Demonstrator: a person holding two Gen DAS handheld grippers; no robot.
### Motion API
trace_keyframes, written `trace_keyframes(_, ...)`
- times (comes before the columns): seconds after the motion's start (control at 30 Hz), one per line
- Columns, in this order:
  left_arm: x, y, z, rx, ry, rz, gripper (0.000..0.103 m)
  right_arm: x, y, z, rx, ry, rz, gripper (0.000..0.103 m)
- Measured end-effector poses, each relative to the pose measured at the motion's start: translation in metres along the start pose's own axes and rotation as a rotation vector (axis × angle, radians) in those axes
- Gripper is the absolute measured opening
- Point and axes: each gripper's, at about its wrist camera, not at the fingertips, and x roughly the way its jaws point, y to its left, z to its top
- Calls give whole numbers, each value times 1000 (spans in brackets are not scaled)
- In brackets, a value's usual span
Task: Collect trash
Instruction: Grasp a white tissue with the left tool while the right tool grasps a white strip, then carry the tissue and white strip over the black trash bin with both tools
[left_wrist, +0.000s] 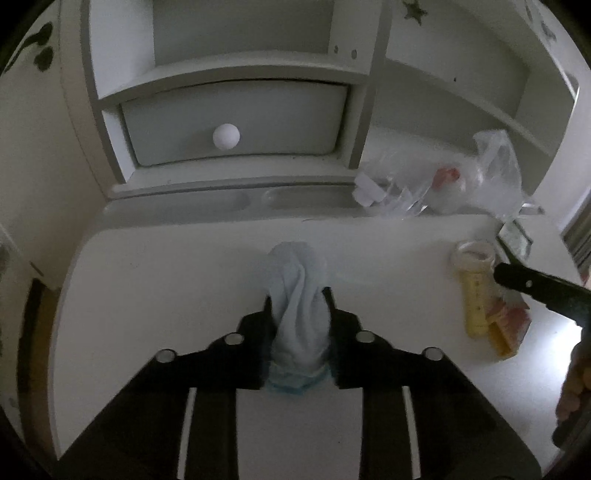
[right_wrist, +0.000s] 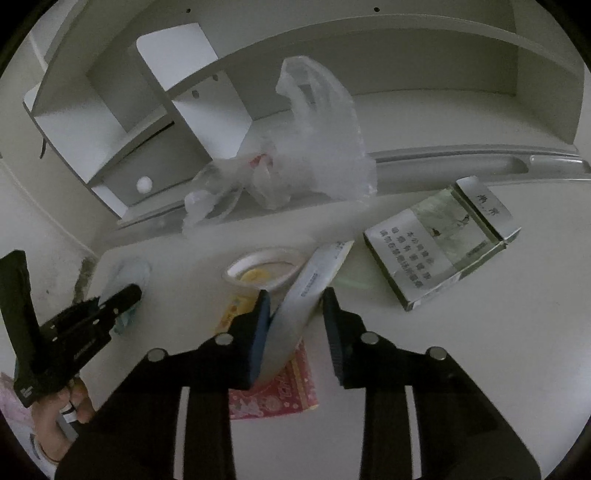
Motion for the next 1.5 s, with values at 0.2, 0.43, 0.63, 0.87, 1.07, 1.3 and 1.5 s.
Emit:
trace_keyframes(0.2, -21, -5, -2, -3, -39, -19, 19, -32, -5, -1, -9, -71, -24, 23)
trace_keyframes(0.43, -40, -24, -1, 25, -68, -35, 19, -57, -14, -2, -7, -115, -34, 22)
trace_keyframes(0.63, -50, -40, -1, 46, -76, -42, 19, -65, -24, -16, -25, -102, -3, 22)
trace_keyframes(0.87, -61, -64, -1, 89, -74, -45, 19, -82, -38, -23, -11, -123, 14, 22)
trace_keyframes(1.07, -70, -99, 1, 138, -81, -79, 19, -106, -68, -30, 18, -156, 12, 22)
trace_keyframes(1.3, -91, -155, 4, 184, -112, -217, 19, -136, -114, -40, 65, -191, 1, 22)
trace_keyframes(1.5, -93, -234, -5, 287, -95, -288, 19, -169, -171, -59, 108, -202, -40, 22)
